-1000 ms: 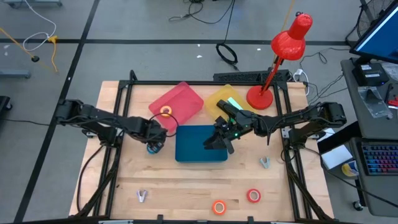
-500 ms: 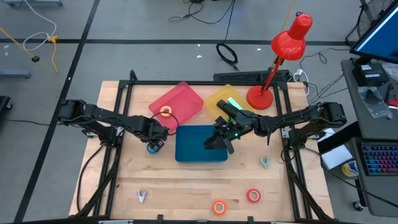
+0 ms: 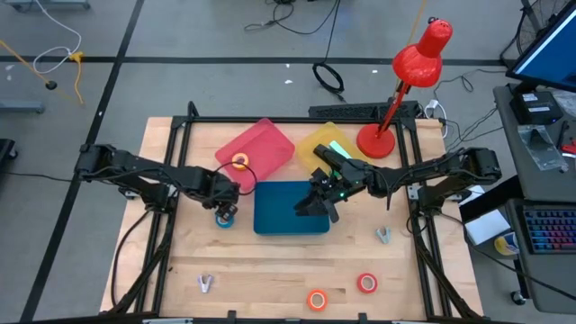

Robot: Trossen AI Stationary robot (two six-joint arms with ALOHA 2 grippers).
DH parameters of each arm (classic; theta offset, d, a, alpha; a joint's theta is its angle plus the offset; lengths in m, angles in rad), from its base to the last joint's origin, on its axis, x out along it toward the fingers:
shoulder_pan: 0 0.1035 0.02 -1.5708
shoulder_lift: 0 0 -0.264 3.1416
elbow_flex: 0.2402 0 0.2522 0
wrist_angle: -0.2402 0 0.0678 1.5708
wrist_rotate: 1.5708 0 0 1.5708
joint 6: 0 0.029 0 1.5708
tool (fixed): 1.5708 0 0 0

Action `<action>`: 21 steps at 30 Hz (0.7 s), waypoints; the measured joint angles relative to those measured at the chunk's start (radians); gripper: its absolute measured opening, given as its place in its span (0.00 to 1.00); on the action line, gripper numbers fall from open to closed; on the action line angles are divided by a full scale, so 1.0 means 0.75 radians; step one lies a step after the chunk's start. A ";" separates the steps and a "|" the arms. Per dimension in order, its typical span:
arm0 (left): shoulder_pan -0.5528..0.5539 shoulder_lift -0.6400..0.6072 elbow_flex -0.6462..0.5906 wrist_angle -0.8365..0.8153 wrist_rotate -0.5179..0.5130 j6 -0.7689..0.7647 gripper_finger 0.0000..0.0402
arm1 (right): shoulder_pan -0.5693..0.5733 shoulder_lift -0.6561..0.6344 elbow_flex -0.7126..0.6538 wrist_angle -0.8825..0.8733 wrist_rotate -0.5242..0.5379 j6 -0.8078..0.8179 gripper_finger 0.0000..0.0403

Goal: Pick and place Stapler, Stapler remover, tape
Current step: Put the blue tape into the pink bin

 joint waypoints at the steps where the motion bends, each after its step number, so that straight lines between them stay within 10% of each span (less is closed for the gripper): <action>1: -0.005 0.008 0.000 0.002 0.005 0.010 0.63 | 0.000 0.000 0.000 0.000 0.001 0.000 0.32; 16: -0.040 0.305 0.008 0.047 0.113 0.113 0.62 | -0.002 0.000 0.000 0.001 0.040 -0.001 0.32; 21: -0.040 0.368 0.014 0.081 0.154 0.122 0.42 | -0.002 0.000 0.000 0.000 0.040 0.002 0.32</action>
